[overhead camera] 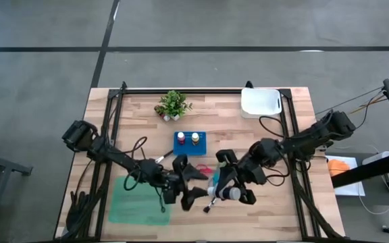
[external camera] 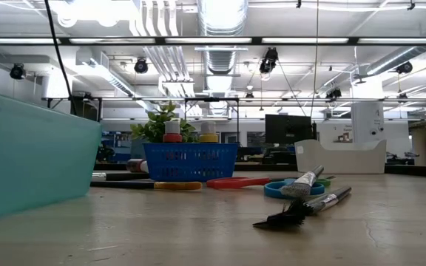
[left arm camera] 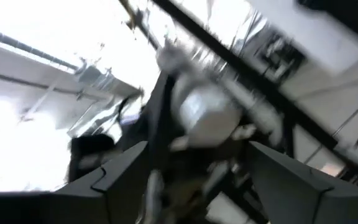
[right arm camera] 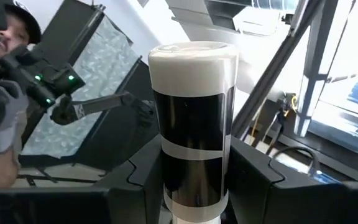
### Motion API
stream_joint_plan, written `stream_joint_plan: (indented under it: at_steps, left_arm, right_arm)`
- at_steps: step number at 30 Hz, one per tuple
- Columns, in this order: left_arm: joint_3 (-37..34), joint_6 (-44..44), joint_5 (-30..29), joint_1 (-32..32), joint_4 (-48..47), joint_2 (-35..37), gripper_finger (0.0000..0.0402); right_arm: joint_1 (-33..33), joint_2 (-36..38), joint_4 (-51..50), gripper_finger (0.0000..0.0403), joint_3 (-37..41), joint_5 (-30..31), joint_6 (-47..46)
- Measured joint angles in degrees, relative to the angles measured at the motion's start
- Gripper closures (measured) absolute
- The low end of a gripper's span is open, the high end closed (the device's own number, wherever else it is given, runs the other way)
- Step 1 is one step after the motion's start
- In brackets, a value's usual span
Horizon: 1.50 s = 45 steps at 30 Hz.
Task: Pick & Place Paint Supplies
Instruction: Put the grey paint into the blue bin
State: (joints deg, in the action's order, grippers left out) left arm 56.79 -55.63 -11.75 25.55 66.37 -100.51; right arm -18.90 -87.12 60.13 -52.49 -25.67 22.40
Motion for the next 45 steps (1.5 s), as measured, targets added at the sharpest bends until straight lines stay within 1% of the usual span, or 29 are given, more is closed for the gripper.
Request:
stream_joint_plan:
  at_steps: [7, 10, 12, 17, 21, 26, 28, 31, 35, 36, 40, 43, 45]
  left_arm:
    - [-0.02, 5.45, 6.57, -0.29, -1.27, 0.0, 0.0188]
    - [-0.03, 6.24, 9.98, -0.32, -1.81, 0.0, 0.0202]
    - [-0.04, 6.43, 10.4, -0.34, -1.89, 0.02, 0.0206]
    - [-0.04, 7.94, 10.63, -0.76, -3.24, 0.02, 0.0206]
    - [-0.06, 10.23, 10.93, -0.8, -7.36, 0.17, 0.0194]
    - [-0.08, 15.69, 11.09, -1.32, -11.22, 0.6, 0.0179]
    - [-0.1, 18.57, 11.71, -1.56, -11.89, 0.64, 0.0178]
    - [-0.11, 24.63, 14.93, -2.24, -11.94, 0.66, 0.0178]
    - [-0.13, 33.74, 24.36, -3.4, -10.88, 0.89, 0.0177]
    - [-0.13, 35.55, 25.91, -3.56, -10.32, 0.97, 0.0177]
    - [-0.13, 38.94, 26.56, -4.06, -10.28, 1.07, 0.0177]
    - [-0.13, 42.74, 26.71, -5.07, -10.99, 1.07, 0.0177]
    - [-0.13, 45.23, 27.65, -5.81, -11.06, 1.07, 0.0177]
  right_arm:
    - [-0.01, -0.37, -0.35, 0.0268, 0.02, -1.74, 1.53]
    - [0.02, -0.37, -1.44, 0.0268, 0.08, -1.88, 2.47]
    - [0.05, -0.39, -1.68, 0.0268, 0.15, -2.55, 2.86]
    - [0.02, -0.37, -4.01, 0.0268, 0.16, -3.93, 4.04]
    - [0.05, -0.1, -8.17, 0.0268, -0.27, -5.32, 3.79]
    - [0.0, 0.07, -14.68, 0.0268, -2.22, -7.03, 3.34]
    - [0.03, 0.07, -18.01, 0.0268, -3.45, -9.01, 3.24]
    - [0.01, 0.14, -23.59, 0.0268, -5.1, -10.51, 3.6]
    - [0.01, 0.12, -29.26, 0.0268, -6.55, -13.77, 4.62]
    - [0.01, 0.12, -30.15, 0.0268, -6.87, -14.22, 4.89]
    - [0.01, 0.12, -33.23, 0.0268, -8.27, -15.53, 5.42]
    - [0.03, 0.04, -36.92, 0.0268, -9.52, -17.72, 6.45]
    - [0.02, 0.01, -38.84, 0.0268, -10.51, -18.13, 6.72]
